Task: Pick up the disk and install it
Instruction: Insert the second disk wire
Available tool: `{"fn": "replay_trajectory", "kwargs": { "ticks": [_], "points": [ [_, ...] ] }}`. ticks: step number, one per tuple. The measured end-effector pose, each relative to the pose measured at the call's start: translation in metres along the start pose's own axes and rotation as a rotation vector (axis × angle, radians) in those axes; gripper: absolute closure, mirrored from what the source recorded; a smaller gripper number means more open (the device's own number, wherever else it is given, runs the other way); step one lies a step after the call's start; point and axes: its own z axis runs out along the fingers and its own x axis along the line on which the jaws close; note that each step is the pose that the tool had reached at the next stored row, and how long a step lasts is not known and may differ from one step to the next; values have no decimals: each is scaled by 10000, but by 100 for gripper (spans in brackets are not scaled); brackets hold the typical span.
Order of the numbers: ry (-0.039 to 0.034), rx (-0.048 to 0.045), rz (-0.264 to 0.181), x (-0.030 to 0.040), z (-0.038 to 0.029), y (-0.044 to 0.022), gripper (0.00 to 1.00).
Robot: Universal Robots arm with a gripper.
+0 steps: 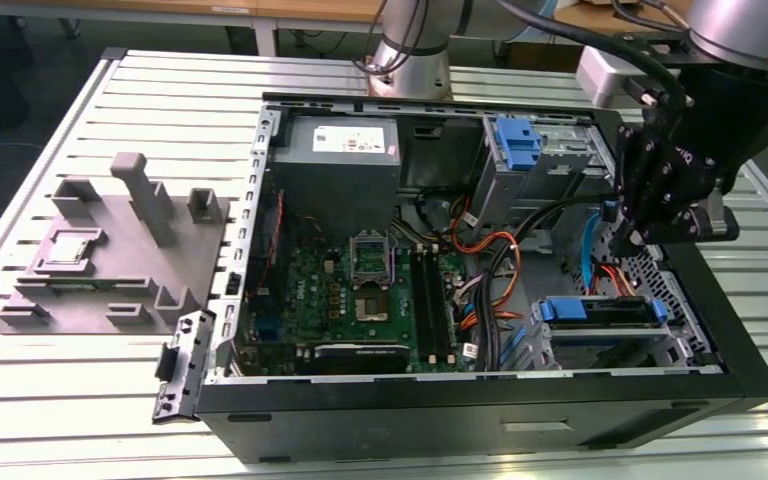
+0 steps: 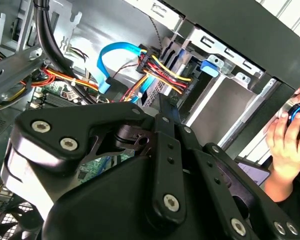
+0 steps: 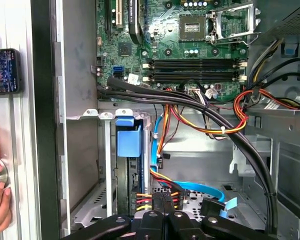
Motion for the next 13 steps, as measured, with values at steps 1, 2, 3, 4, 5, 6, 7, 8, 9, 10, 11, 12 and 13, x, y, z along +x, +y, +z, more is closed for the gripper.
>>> {"fn": "replay_trajectory", "kwargs": {
  "ticks": [1, 2, 3, 4, 5, 6, 7, 8, 9, 10, 11, 12, 13],
  "points": [
    [1, 0, 1, -1, -1, 0, 90],
    [2, 0, 0, -4, -2, 0, 90],
    [3, 0, 0, -9, -8, 0, 90],
    [0, 0, 1, -18, -14, 0, 90],
    [2, -1, 1, -33, -20, 0, 90],
    [3, -2, 1, -49, -23, 0, 90],
    [11, -2, 0, -68, -28, 0, 90],
    [22, -2, -1, -84, -35, 0, 90],
    [35, -3, -2, -97, -46, 0, 90],
    [48, -3, -3, -109, -60, -1, 90],
    [61, -3, -4, -122, -74, -1, 90],
    [72, -3, -4, -138, -89, -2, 90],
    [78, -3, -5, -154, -104, -3, 90]
  ]
}}
